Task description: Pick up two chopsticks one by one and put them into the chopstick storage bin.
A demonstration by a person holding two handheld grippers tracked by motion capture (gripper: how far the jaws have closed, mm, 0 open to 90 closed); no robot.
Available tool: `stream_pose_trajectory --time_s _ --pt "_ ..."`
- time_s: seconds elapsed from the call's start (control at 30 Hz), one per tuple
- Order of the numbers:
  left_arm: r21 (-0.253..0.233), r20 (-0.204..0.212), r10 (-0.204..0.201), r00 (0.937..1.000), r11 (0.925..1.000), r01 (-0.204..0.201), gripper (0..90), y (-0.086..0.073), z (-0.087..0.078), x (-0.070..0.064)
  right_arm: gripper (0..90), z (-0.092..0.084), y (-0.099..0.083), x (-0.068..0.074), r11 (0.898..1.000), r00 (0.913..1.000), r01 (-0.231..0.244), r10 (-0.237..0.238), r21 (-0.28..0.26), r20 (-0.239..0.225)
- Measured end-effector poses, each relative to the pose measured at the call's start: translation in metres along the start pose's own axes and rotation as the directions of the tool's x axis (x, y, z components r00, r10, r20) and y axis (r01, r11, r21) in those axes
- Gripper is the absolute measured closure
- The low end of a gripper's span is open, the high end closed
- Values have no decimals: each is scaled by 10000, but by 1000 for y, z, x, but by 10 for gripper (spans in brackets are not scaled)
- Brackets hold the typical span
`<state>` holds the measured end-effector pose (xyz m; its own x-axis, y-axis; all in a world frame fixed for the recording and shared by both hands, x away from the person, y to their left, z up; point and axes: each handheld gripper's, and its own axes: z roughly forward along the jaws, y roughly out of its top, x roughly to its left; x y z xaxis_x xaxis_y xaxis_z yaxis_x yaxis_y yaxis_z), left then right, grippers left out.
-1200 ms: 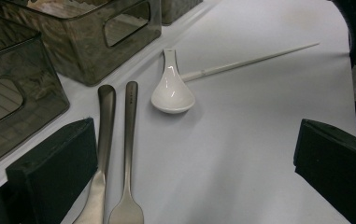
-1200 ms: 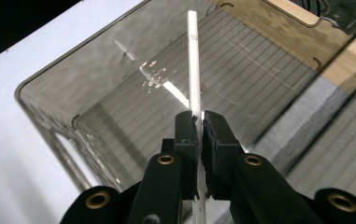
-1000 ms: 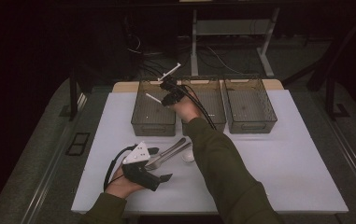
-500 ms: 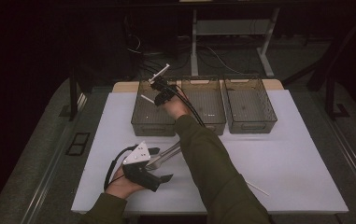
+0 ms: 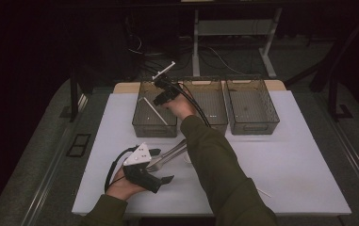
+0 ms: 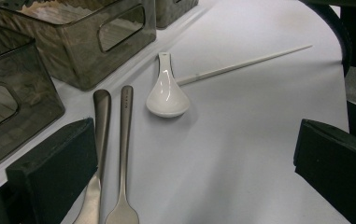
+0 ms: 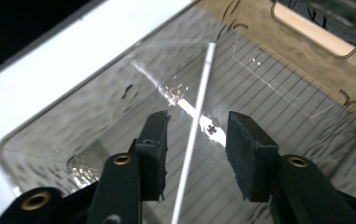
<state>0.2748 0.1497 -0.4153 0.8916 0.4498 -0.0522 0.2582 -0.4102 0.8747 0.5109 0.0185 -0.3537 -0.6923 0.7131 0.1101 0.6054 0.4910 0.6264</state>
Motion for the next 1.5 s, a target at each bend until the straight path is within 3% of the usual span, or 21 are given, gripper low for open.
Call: stream_pose_trajectory --time_s 0.17,0.4,0.57,0.77,1.27,1.5 --pt "63 9 49 10000 10000 -49 0 0 0 1 466 -21 -12 -6 9993 9991 79 -94 -355 -415" --pt "101 -55 66 10000 9999 -65 0 -1 0 1 415 -48 -30 -15 9960 9963 224 -294 -861 -809" --pt "158 -21 107 9999 9998 -106 0 -1 1 0 374 -75 -53 -22 9879 9901 579 -753 -1441 -1185" --pt "329 -49 231 9997 9992 -229 0 -1 1 1 329 -96 -74 -30 9850 9864 690 -910 -1580 -1366" --pt "292 -193 -55 9998 9996 60 0 -3 1 1 295 -129 -125 -39 9788 9790 637 -990 -1946 -1779" --pt "269 -244 -102 9997 9996 108 0 -3 1 0 278 -149 -159 -40 9765 9761 732 -1119 -2029 -1865"
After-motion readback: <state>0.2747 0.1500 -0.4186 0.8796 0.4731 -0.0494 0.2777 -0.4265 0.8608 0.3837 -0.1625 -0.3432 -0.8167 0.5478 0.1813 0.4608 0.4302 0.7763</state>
